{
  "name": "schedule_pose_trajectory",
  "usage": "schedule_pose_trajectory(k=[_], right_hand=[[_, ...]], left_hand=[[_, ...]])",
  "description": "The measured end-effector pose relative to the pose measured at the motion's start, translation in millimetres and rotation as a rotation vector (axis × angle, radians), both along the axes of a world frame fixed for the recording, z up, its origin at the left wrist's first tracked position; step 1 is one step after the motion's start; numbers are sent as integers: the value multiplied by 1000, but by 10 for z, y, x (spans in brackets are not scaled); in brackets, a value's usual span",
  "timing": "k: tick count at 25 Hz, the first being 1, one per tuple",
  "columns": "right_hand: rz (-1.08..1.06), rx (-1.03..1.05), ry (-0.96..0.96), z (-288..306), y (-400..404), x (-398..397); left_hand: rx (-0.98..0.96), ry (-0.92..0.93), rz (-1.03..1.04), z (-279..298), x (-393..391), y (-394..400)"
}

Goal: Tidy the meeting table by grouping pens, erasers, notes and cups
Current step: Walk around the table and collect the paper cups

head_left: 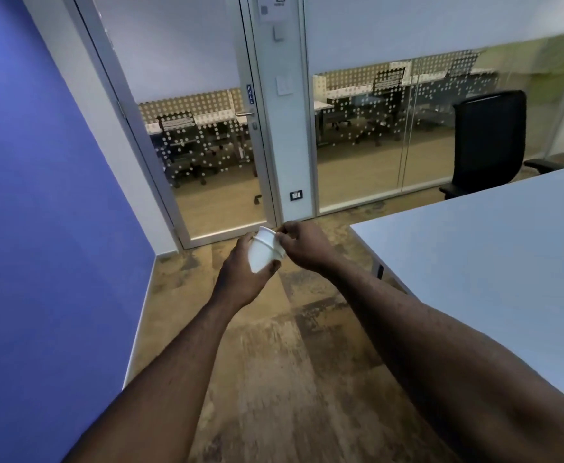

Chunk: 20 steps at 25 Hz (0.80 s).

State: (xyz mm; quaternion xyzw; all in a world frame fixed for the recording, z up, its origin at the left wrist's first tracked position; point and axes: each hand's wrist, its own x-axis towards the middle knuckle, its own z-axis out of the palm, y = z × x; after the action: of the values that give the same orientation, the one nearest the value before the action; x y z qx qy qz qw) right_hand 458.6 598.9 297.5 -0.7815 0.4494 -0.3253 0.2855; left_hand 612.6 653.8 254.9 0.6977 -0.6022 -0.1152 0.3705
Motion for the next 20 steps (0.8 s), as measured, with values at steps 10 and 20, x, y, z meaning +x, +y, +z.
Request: schedule_pose_trajectory(k=[10,20], right_hand=[[-21,-3,50,122,-2249,987],[-278,-28,65,-145,-4866,1781]], left_hand=[[-3,12,11,-6,1019,-2301],[4,26,-237,-163,1933,-5153]])
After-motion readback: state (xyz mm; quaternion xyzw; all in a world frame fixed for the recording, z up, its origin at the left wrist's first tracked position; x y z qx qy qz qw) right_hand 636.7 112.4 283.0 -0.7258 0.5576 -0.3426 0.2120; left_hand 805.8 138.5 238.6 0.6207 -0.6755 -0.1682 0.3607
